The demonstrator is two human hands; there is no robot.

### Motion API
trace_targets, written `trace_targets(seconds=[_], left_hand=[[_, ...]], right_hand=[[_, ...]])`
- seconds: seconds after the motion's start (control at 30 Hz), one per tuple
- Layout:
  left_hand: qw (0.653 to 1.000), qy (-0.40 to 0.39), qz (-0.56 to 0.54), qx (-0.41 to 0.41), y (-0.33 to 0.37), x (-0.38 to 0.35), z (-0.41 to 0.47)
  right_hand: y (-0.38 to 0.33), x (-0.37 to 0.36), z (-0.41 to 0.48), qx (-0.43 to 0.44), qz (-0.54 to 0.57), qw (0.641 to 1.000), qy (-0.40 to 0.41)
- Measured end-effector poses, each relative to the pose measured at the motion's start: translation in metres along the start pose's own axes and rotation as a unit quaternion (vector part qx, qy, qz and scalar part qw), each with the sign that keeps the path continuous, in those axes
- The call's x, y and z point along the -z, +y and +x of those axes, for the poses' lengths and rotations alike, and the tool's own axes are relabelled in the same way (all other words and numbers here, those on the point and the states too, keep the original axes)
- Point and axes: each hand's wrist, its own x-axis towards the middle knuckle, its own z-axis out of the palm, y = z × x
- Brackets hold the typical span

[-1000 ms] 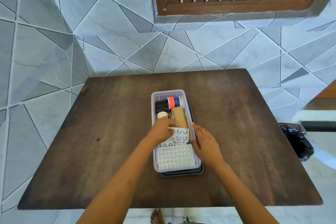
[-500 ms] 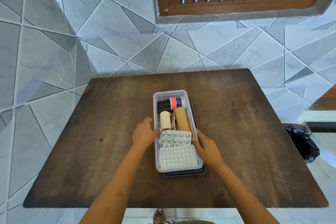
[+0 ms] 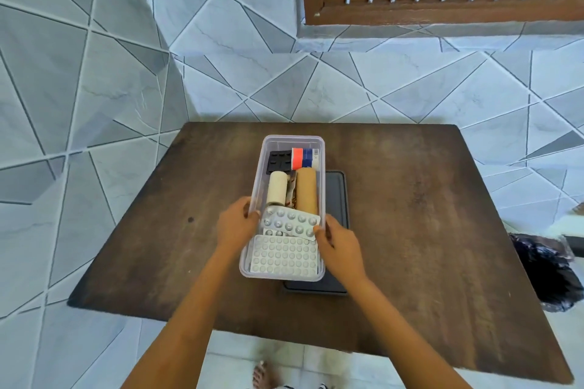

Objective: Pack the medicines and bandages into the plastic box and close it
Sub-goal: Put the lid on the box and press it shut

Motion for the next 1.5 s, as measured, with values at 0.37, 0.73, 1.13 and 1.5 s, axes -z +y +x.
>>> trace_targets(seconds=[0.37,0.73,1.13,1.5], left_hand=[[0.997,0.029,-0.023,0.073,-0.06,0.042,0.007],[0.997,-0.067,-0.031,0.033,-0.094,0.036,0.022],[0.981,-0.164,-0.105,-0.001,-0.046,-0.009,0.01],[0.967,-0.231,-0.11,-0.006,-0.001,-0.025,0.006]], right_hand=[[-0.048,-0.06,0.005,-0.03,-0.003,0.995,-0.095],[-0.048,-0.093,-0.008,-0.1,-0.097,0.988,-0.065],[-0.024,-0.04,-0.025,-0.228,-0.12,0.966,0.002],[0.05,0.009,-0.029,-0.446,-0.295,0.836,0.121]])
